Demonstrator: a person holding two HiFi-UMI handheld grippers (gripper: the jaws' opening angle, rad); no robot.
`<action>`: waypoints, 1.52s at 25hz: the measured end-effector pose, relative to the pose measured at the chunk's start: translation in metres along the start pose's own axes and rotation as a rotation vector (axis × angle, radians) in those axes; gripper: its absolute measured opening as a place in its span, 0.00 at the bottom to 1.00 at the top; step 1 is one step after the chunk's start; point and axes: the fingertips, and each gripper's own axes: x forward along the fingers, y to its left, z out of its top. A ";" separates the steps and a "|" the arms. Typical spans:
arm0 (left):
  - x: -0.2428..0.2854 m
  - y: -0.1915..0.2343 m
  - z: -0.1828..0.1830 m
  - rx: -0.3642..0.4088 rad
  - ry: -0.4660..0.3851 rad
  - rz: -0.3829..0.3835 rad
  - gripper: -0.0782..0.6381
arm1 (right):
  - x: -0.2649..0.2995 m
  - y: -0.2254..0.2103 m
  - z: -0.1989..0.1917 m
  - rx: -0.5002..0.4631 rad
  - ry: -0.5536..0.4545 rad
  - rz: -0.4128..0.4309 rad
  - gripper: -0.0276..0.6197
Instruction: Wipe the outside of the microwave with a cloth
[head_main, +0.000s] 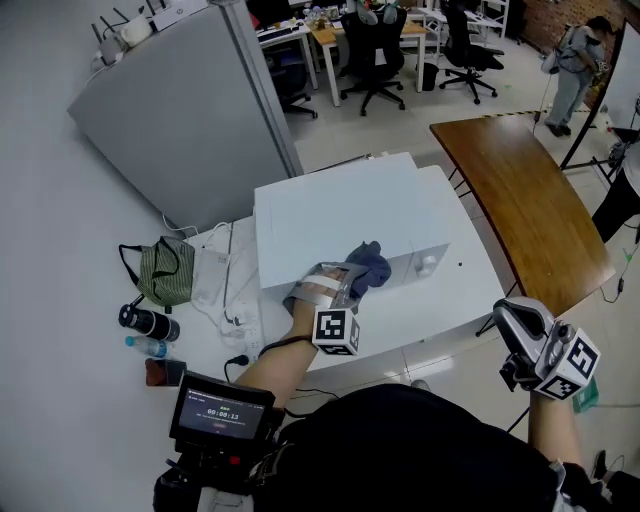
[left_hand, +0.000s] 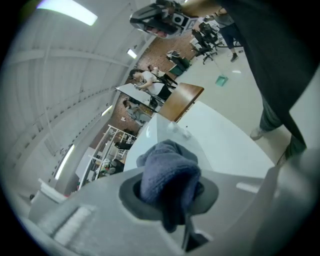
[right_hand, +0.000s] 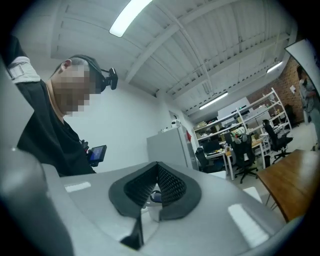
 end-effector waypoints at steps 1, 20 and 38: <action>0.023 0.002 0.023 0.028 0.000 -0.012 0.19 | -0.022 -0.015 0.004 -0.002 -0.005 -0.019 0.05; -0.027 -0.038 -0.020 -0.359 0.078 -0.015 0.19 | -0.058 -0.037 0.000 0.030 0.004 0.013 0.05; 0.024 -0.061 -0.074 -1.626 -0.163 -0.094 0.19 | -0.033 -0.029 -0.009 0.093 0.029 -0.035 0.05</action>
